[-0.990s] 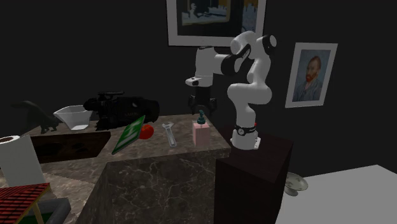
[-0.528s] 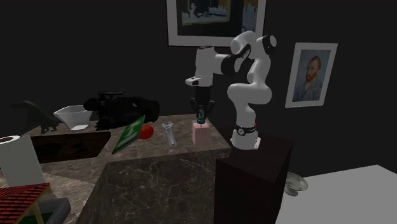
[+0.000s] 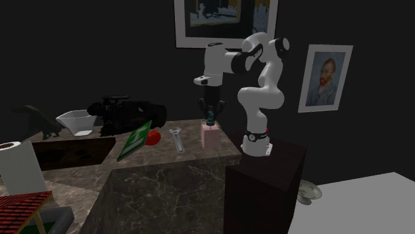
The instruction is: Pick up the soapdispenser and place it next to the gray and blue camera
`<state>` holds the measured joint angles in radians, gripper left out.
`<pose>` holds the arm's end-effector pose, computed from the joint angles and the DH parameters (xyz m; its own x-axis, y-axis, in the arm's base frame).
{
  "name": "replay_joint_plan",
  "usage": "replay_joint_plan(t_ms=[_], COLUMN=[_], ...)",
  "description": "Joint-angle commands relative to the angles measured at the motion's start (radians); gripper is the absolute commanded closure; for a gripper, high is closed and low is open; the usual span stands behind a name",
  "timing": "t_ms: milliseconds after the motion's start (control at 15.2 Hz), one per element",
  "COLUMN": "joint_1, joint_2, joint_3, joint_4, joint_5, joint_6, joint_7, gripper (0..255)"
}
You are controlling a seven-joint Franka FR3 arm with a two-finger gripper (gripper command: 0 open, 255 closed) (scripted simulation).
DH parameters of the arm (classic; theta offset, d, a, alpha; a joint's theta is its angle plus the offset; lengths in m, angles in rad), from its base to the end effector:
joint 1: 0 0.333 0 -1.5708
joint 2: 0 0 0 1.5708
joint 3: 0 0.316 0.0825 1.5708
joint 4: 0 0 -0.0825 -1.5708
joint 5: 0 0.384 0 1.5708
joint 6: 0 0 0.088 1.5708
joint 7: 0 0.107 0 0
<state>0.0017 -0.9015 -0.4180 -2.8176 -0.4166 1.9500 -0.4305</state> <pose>0.2655 -0.1313 0.4164 0.9498 0.3123 -0.0174 0.3128 -0.9478 0.0622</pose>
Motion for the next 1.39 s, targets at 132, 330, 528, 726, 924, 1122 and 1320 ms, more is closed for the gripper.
replay_joint_plan(t_ms=[132, 330, 528, 726, 924, 1122, 1320], joint_1=[0.008, 0.014, 0.019, 0.024, 0.029, 0.033, 0.038], joint_2=[-0.014, -0.022, -0.026, -0.028, -0.027, -0.024, -0.019], joint_3=[0.019, 0.033, 0.045, 0.057, 0.068, 0.079, 0.089], joint_4=[0.046, 0.082, 0.119, 0.157, 0.196, 0.237, 0.279], joint_5=[0.021, 0.035, 0.048, 0.06, 0.072, 0.082, 0.092], joint_6=[-0.06, -0.103, -0.144, -0.183, -0.222, -0.259, -0.296], joint_7=[-0.005, -0.009, -0.013, -0.017, -0.021, -0.024, -0.028], gripper=[255, 255, 255, 255, 255, 255, 255])
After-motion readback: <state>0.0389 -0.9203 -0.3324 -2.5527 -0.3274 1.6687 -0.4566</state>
